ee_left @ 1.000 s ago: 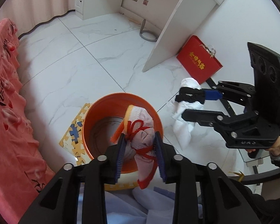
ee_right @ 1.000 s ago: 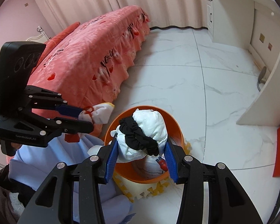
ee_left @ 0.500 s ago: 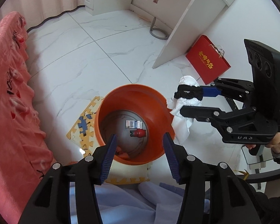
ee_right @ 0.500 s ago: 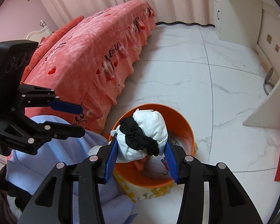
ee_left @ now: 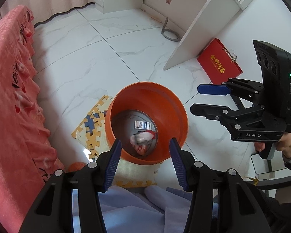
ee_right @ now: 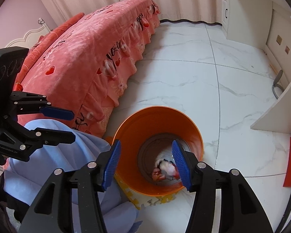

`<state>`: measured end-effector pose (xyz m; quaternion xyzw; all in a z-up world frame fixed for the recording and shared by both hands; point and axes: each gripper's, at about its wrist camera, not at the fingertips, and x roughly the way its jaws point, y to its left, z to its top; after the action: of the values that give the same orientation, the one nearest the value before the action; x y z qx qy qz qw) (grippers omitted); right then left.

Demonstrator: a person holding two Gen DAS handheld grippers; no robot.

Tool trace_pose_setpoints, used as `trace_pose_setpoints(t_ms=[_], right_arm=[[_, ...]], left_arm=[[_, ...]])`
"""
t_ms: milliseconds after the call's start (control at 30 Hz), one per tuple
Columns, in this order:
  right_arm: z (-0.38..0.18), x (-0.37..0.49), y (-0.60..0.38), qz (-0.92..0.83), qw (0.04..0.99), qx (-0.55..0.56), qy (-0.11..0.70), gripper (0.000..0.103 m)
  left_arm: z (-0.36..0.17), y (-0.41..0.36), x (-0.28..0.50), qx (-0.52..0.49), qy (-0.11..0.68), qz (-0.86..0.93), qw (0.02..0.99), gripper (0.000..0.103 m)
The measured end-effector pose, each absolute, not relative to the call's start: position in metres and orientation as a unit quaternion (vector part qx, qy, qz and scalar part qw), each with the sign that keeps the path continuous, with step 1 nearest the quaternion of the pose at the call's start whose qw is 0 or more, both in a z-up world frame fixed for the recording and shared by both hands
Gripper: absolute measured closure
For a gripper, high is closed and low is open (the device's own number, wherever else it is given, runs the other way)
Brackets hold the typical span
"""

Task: Collect trash
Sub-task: 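Swing both tools back from the bucket toward the remaining items on the bed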

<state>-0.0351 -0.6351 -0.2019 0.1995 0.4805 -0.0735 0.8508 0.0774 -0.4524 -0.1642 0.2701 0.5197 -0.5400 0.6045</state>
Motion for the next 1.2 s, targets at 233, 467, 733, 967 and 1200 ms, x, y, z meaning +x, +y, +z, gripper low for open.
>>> trace_pose_setpoints(t_ms=[233,467,733,967,1200], right_arm=[[-0.186,-0.03,-0.61,-0.05,0.857,0.19,0.477,0.048],[-0.157,-0.017,-0.57,-0.009,0.872,0.169,0.46,0.043],[-0.126,0.008,-0.521,0.039,0.884,0.132,0.447,0.036],[-0.103,0.035,-0.472,0.085,0.89,0.095,0.437,0.029],[-0.087,0.071,-0.401,0.156,0.886,0.052,0.433,0.023]], left_arm=[[-0.149,-0.43,0.08,0.251,0.509,-0.535,0.626,0.035],[-0.127,-0.39,0.085,0.24,0.494,-0.509,0.663,0.027],[-0.103,-0.336,0.091,0.216,0.484,-0.473,0.704,0.022],[-0.09,-0.287,0.099,0.201,0.483,-0.435,0.733,0.022],[-0.078,-0.229,0.106,0.186,0.483,-0.392,0.761,0.022]])
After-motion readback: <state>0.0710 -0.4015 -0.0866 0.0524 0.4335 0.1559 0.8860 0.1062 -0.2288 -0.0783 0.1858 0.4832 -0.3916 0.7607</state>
